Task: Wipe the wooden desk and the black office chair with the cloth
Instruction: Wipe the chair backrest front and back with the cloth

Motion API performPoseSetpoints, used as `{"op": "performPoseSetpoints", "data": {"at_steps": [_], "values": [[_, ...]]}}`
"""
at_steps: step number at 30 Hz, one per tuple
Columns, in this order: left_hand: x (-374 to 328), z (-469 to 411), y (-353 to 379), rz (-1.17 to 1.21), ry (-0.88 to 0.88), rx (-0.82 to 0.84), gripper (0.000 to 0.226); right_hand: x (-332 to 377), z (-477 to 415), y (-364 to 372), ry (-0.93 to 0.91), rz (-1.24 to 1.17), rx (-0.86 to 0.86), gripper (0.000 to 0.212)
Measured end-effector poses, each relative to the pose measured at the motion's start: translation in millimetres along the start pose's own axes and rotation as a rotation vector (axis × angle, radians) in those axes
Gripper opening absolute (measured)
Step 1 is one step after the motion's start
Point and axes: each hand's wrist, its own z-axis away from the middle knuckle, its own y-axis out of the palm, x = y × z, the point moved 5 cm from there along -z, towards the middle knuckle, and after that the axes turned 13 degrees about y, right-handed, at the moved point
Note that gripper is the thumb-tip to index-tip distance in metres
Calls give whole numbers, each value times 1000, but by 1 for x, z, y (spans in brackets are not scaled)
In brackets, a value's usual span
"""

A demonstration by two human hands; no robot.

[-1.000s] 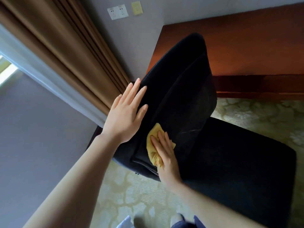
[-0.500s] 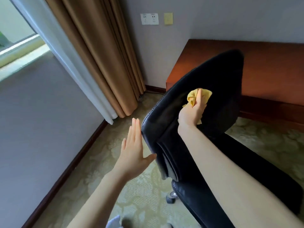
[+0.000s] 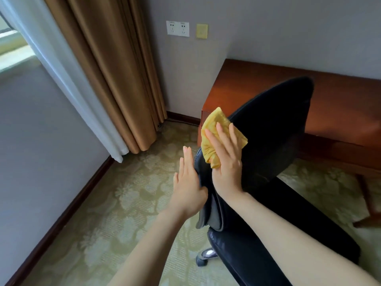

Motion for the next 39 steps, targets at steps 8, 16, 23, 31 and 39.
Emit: {"op": "performPoseSetpoints", "data": {"at_steps": [8,16,23,31,39], "values": [[16,-53,6,158,80,-19,97,-24,-16,13,-242,275,71,55],[10,-108,10,-101,-30,51,89,-65,-41,10,-442,608,163,63],[-20,-112,52,-40,-32,-123,89,-153,-55,-27,-633,862,345,66],[-95,-144,168,-229,-161,-159,89,-296,-85,-125,-717,832,520,92],[-144,-175,280,-134,-258,-77,90,-382,-99,-228,-888,907,596,91]]}}
